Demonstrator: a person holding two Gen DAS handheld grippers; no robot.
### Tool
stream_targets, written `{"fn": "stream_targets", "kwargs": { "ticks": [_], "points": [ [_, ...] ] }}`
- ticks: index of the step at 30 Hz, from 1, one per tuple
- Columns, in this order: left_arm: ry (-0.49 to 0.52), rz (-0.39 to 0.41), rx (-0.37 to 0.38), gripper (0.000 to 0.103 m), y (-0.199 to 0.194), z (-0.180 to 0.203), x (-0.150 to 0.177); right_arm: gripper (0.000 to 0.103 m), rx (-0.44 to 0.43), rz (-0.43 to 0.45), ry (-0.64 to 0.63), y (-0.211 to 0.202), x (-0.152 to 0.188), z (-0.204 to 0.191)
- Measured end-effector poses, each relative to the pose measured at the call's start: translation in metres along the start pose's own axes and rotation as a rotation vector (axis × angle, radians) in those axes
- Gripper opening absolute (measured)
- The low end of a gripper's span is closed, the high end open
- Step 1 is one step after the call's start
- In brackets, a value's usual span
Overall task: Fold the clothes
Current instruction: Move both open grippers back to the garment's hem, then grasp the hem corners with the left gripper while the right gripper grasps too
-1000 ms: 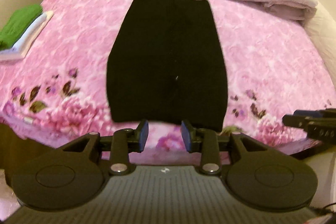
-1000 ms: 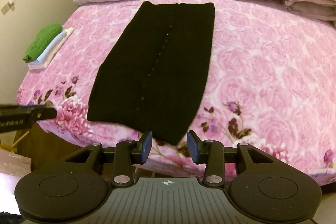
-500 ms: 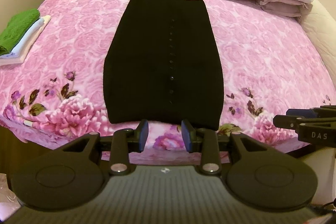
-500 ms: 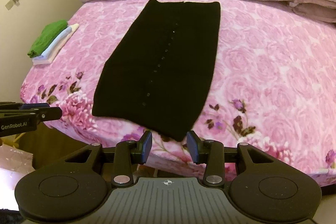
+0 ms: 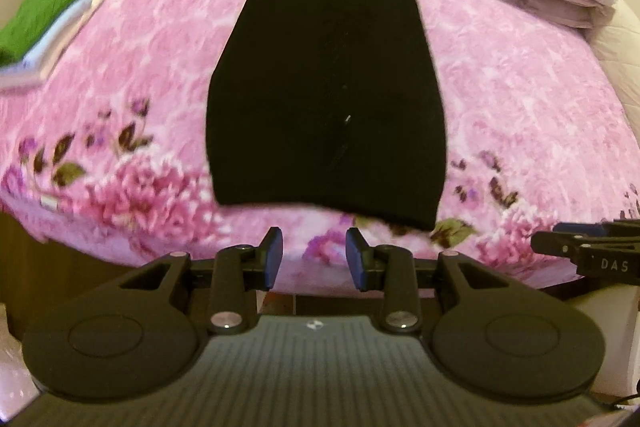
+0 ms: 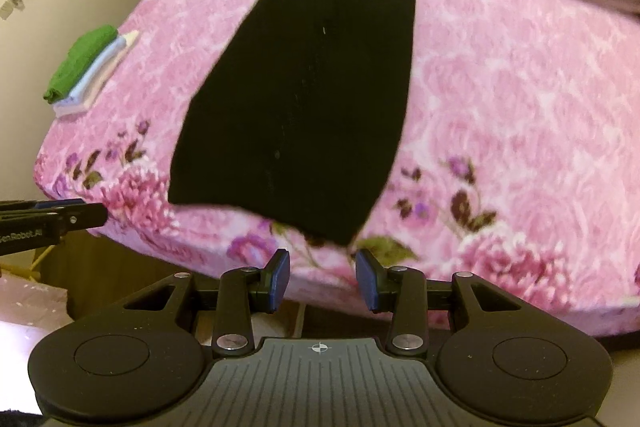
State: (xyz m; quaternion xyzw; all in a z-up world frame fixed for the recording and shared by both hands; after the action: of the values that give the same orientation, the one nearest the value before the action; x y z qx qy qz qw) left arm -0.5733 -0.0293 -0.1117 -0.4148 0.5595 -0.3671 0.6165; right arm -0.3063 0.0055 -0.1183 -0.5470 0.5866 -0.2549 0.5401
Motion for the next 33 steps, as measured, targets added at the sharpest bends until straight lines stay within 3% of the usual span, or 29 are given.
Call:
{"fn": "stream_targets", "kwargs": {
  "ticks": [5, 8, 12, 15, 19, 21, 27, 30, 33],
  "points": [
    [-0.010, -0.056, 0.000, 0.030, 0.046, -0.026, 0.003, 0.041, 0.009, -0.066, 0.066, 0.043, 0.012, 0.013],
    [-0.001, -0.051, 0.012, 0.031, 0.088, -0.044, -0.003, 0.041, 0.007, -0.052, 0.125, 0.076, 0.018, 0.028],
    [0.024, -0.005, 0.031, 0.031, 0.138, -0.066, -0.010, 0.041, -0.002, 0.042, 0.234, 0.122, 0.025, 0.055],
    [0.023, 0.048, 0.047, 0.031, 0.166, -0.084, -0.011, 0.041, -0.061, 0.141, 0.291, 0.143, 0.033, 0.073],
    [-0.051, 0.132, 0.154, 0.031, 0.190, -0.116, -0.005, 0.041, -0.139, 0.256, 0.348, 0.164, 0.048, 0.090],
    [-0.064, 0.164, 0.210, 0.031, 0.196, -0.127, 0.003, 0.041, -0.157, 0.300, 0.373, 0.171, 0.059, 0.096],
    [-0.070, 0.219, 0.259, 0.036, 0.196, -0.143, 0.018, 0.041, -0.165, 0.347, 0.526, 0.158, 0.092, 0.097],
    [-0.068, 0.236, 0.246, 0.038, 0.200, -0.147, 0.015, 0.041, -0.197, 0.361, 0.521, 0.148, 0.094, 0.092],
    [-0.119, 0.226, 0.281, 0.038, 0.209, -0.155, 0.006, 0.041, -0.228, 0.383, 0.549, 0.148, 0.091, 0.092]
  ]
}}
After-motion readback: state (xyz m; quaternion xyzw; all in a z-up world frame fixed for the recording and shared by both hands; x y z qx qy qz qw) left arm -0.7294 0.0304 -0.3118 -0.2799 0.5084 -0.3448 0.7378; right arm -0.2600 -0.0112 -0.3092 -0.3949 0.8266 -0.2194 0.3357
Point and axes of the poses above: each gripper's, at about its wrist camera, not at the fingertips, and y roughly the way its jaws point, z to its right, x to its underside, the point moved 1 cm from there along y, roughly the way its jaws point, and after that the axes turned 3 degrees about -x, right-handed, at the moved point
